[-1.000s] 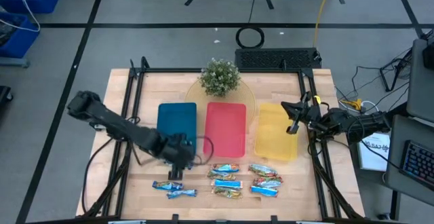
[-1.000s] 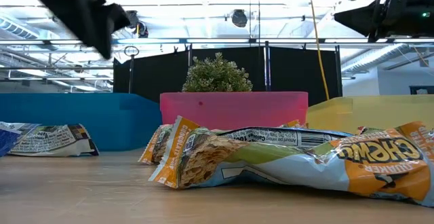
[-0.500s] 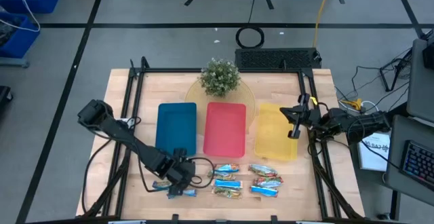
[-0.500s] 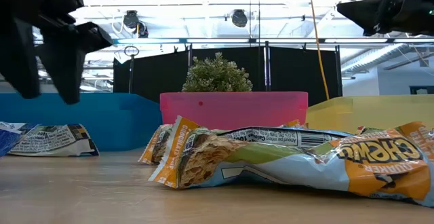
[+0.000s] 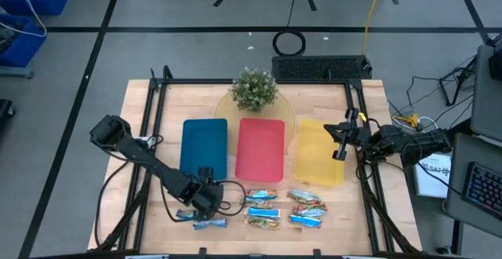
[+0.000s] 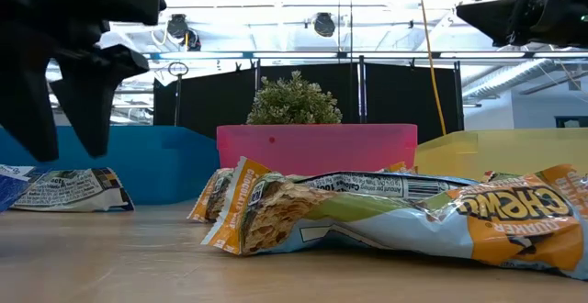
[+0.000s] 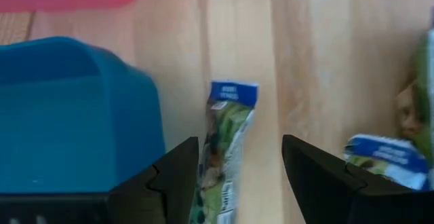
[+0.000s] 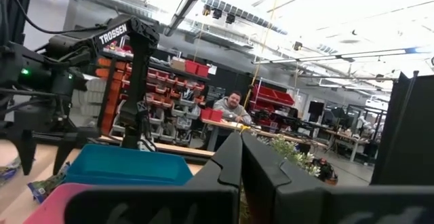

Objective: Pick and place Granola Bars by type
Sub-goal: Put the top blue granola bar into the blue bin

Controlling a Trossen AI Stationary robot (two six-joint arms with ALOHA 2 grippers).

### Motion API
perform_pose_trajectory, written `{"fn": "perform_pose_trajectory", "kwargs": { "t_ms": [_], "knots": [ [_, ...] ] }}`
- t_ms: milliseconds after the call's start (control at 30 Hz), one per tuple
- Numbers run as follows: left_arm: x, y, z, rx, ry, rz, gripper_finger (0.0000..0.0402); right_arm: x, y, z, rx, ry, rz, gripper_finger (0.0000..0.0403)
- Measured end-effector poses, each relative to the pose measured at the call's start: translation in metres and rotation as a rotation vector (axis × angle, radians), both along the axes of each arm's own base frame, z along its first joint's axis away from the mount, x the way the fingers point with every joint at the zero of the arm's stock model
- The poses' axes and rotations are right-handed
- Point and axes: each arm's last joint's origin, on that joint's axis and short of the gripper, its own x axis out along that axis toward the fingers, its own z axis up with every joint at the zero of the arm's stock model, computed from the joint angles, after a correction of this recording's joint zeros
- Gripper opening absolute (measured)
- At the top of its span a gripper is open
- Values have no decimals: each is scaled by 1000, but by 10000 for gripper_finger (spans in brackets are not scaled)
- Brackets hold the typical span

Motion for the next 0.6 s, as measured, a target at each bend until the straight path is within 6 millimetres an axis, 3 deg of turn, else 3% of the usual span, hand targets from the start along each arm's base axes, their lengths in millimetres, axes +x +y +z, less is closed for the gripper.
{"fn": "perform_pose_trajectory", "kwargs": {
  "t_ms": [367,600],
  "knots": [
    [-14,10,-33,-2,1,-1,218,0,0,-1,15,11,6,0],
    [-16,11,-43,-44,-53,0,218,1,0,-2,22,10,8,0]
  ]
}}
